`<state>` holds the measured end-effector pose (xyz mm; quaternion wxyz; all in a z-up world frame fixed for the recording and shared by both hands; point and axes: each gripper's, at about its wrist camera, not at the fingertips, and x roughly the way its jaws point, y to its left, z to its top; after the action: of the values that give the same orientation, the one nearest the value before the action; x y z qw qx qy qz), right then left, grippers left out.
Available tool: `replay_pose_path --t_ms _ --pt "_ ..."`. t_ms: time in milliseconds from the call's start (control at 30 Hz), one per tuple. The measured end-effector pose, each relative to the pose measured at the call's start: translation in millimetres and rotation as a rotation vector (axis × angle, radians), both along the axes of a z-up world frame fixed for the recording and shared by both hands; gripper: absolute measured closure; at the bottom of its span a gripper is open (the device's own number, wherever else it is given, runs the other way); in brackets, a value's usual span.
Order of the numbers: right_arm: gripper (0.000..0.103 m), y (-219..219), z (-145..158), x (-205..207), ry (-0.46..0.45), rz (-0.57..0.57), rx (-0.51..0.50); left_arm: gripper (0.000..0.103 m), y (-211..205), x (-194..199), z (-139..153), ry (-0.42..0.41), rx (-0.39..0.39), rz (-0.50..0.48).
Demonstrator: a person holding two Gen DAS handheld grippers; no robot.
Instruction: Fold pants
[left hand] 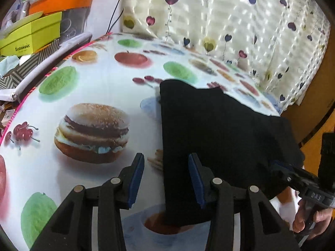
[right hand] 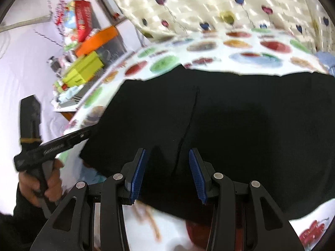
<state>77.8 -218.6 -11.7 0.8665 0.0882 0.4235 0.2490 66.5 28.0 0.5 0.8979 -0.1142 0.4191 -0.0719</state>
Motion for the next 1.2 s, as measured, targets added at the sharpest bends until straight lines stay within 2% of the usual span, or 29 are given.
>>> replay_pose_path --t_ms 133,167,233,300,433,600,667,733,767,900,1067,1200 --pt "0.060 11.7 2.5 7.6 0.013 0.017 0.001 0.057 -8.8 -0.6 -1.1 -0.012 0.027 -0.023" --pt "0.069 14.9 2.5 7.7 0.011 0.022 -0.009 0.057 -10.1 0.9 -1.2 -0.013 0.030 -0.024" --pt "0.097 20.9 0.2 9.1 0.009 0.023 -0.049 0.057 -8.7 -0.3 -0.7 -0.013 0.030 -0.026" --pt "0.097 21.4 -2.7 9.2 0.018 0.022 -0.036 0.057 -8.9 1.2 0.1 -0.009 0.026 -0.028" --pt "0.098 11.3 2.7 -2.8 -0.032 -0.014 -0.033 0.057 -2.5 4.8 9.0 -0.029 0.008 -0.017" --pt "0.096 7.5 -3.5 -0.5 0.001 -0.009 -0.016 0.057 -5.6 17.5 22.8 -0.075 -0.014 -0.031" --pt "0.092 7.8 -1.1 0.8 0.006 -0.011 -0.018 0.057 -15.0 23.6 26.1 -0.096 -0.011 -0.057" --pt "0.083 5.8 3.4 -1.6 -0.021 -0.036 -0.039 0.057 -25.2 29.3 26.8 -0.113 -0.010 -0.095" --pt "0.083 4.8 5.6 -3.4 -0.038 -0.041 -0.043 0.057 -30.6 34.0 25.6 -0.117 -0.010 -0.120" --pt "0.083 0.3 7.5 -6.8 -0.061 -0.034 -0.029 0.059 -42.5 56.6 4.4 -0.044 0.025 -0.154" --pt "0.083 -1.7 2.4 -6.5 -0.038 -0.034 -0.025 0.059 -39.7 58.4 7.6 -0.047 0.010 -0.153" --pt "0.082 -5.1 10.0 -14.5 -0.082 -0.044 -0.051 0.059 -27.9 35.2 14.5 -0.071 -0.014 -0.146"
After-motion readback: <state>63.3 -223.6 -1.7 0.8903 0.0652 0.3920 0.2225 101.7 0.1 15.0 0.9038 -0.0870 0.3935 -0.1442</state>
